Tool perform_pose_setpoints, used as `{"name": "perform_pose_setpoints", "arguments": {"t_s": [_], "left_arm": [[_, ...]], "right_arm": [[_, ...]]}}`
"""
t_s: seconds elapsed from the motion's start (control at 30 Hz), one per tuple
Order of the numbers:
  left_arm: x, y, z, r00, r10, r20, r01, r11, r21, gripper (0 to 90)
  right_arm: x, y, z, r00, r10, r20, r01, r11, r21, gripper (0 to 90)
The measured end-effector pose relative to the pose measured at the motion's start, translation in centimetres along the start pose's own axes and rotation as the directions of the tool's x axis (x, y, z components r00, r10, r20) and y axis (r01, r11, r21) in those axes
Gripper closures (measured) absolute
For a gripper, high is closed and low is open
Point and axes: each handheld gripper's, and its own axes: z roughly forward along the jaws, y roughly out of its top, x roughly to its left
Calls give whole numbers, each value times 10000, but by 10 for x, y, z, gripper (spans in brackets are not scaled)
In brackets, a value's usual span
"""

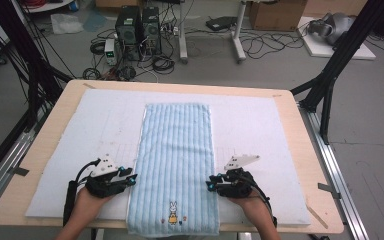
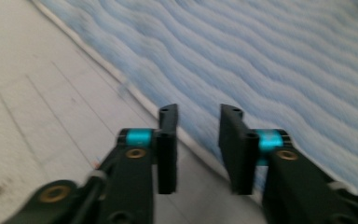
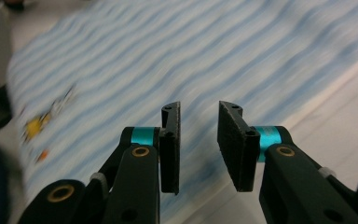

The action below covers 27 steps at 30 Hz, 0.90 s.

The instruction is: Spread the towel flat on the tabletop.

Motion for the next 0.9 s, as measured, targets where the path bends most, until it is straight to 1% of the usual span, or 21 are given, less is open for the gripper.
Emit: {"name": "perform_pose_setpoints", "arguments": {"t_s": [0.07, 0.13, 0.17, 0.2, 0.23, 0.27, 0.3, 0.33, 0.37, 0.4, 0.43, 0.5, 0.53, 0.6, 0.63, 0.67, 0.73, 0.77, 0.8, 0.87, 0.9], "left_arm": [[8, 6, 1, 9999, 148, -27, -149, 9975, -692, 606], [16, 11, 3, 9996, 234, -138, -251, 9900, -1390, 556], [19, 13, 3, 9998, 178, -108, -193, 9885, -1497, 554], [24, 16, 4, 9999, -14, -124, -6, 9876, -1571, 553], [29, 19, 6, 9994, -289, -180, 254, 9852, -1695, 539], [33, 22, 7, 9985, -502, -212, 455, 9821, -1826, 516], [38, 25, 8, 9966, -788, -224, 729, 9781, -1948, 500], [42, 27, 9, 9947, -995, -272, 920, 9752, -2012, 488], [47, 29, 11, 9919, -1236, -291, 1149, 9714, -2079, 468], [52, 31, 12, 9881, -1487, -400, 1364, 9657, -2210, 444], [55, 32, 13, 9869, -1555, -423, 1422, 9640, -2244, 427], [59, 34, 15, 9860, -1602, -457, 1457, 9621, -2307, 391], [60, 35, 17, 9840, -1753, -331, 1624, 9569, -2407, 368], [61, 35, 20, 9825, -1850, -227, 1747, 9565, -2338, 325], [61, 35, 22, 9826, -1844, -225, 1748, 9586, -2249, 291], [61, 36, 23, 9821, -1874, -179, 1789, 9589, -2203, 264], [60, 37, 25, 9840, -1775, -155, 1694, 9592, -2264, 232], [60, 37, 25, 9847, -1738, -126, 1662, 9587, -2307, 212], [60, 38, 24, 9871, -1598, -83, 1535, 9601, -2336, 201], [60, 39, 23, 9885, -1512, 20, 1464, 9539, -2618, 200], [60, 39, 23, 9892, -1463, 69, 1426, 9510, -2744, 201]], "right_arm": [[-4, 5, -1, 9960, -4, 894, 58, 9982, -600, 714], [-11, 10, 3, 9850, -3, 1724, 153, 9962, -862, 747], [-16, 13, 7, 9786, 137, 2051, 54, 9957, -924, 765], [-19, 14, 10, 9748, 212, 2221, -15, 9961, -884, 784], [-22, 16, 16, 9717, 280, 2346, -128, 9977, -659, 791], [-24, 17, 21, 9713, 258, 2364, -173, 9991, -378, 800], [-25, 16, 27, 9741, 188, 2253, -175, 9998, -81, 809], [-24, 16, 31, 9735, -23, 2286, -44, 9996, 289, 815], [-22, 17, 31, 9711, -132, 2383, 44, 9993, 377, 816], [-22, 18, 30, 9719, -158, 2347, 27, 9984, 560, 816], [-21, 20, 29, 9729, -252, 2299, 62, 9965, 831, 817], [-19, 19, 26, 9768, -383, 2109, 170, 9947, 1017, 817], [-19, 18, 25, 9793, -404, 1983, 192, 9940, 1080, 816], [-20, 18, 24, 9798, -742, 1859, 531, 9918, 1159, 789], [-20, 19, 24, 9801, -867, 1786, 683, 9919, 1067, 701], [-22, 19, 23, 9806, -792, 1792, 660, 9948, 782, 649], [-27, 21, 15, 9807, -461, 1900, 489, 9988, -102, 584], [-30, 22, 7, 9785, -296, 2039, 460, 9960, -764, 541], [-32, 22, 3, 9772, -175, 2116, 416, 9931, -1097, 472], [-37, 20, -8, 9725, 186, 2320, 214, 9855, -1685, 389], [-39, 19, -13, 9677, 343, 2498, 126, 9829, -1838, 347]]}}
